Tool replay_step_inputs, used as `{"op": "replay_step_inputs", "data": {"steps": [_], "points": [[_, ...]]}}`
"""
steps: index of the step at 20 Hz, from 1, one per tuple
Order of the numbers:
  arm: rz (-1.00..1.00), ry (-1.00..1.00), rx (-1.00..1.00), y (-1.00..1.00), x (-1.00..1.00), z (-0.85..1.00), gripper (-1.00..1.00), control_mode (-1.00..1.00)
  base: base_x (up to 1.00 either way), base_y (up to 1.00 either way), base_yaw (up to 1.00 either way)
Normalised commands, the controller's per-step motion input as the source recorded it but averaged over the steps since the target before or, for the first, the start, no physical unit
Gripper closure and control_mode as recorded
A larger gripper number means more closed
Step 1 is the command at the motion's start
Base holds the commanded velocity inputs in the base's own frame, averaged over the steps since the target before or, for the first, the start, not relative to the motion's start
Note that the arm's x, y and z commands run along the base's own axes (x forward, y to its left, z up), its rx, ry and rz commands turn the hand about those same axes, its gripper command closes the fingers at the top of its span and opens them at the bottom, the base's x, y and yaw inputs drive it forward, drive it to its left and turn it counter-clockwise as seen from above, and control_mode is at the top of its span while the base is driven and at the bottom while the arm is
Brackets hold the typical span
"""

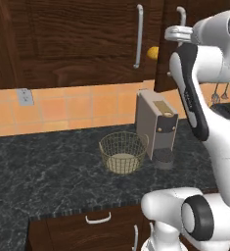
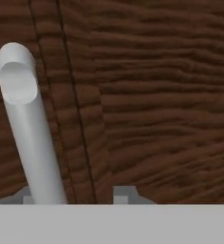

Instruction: Open the cabinet, pick up the bread from the cabinet and place it in the basket. Then move the basket to the dining counter.

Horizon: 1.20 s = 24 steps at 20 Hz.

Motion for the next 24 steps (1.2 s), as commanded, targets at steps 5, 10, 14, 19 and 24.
{"op": "replay_step_inputs", "data": {"steps": [5,10,14,19,24], "points": [[-0.01,0.04,0.00,-1.00,-1.00,-0.23,1.00,-1.00,0.00,0.00,0.00],[0.00,0.17,0.03,-1.00,-1.00,-0.42,1.00,-1.00,0.00,0.00,0.00],[0.00,0.18,0.01,-1.00,-1.00,-0.61,1.00,-1.00,0.00,0.00,0.00],[-0.03,0.03,0.02,-0.97,-0.83,-0.39,1.00,-1.00,0.00,0.00,0.00],[-0.07,0.02,-0.04,0.09,-0.55,0.01,-1.00,-1.00,0.00,0.00,0.00]]}}
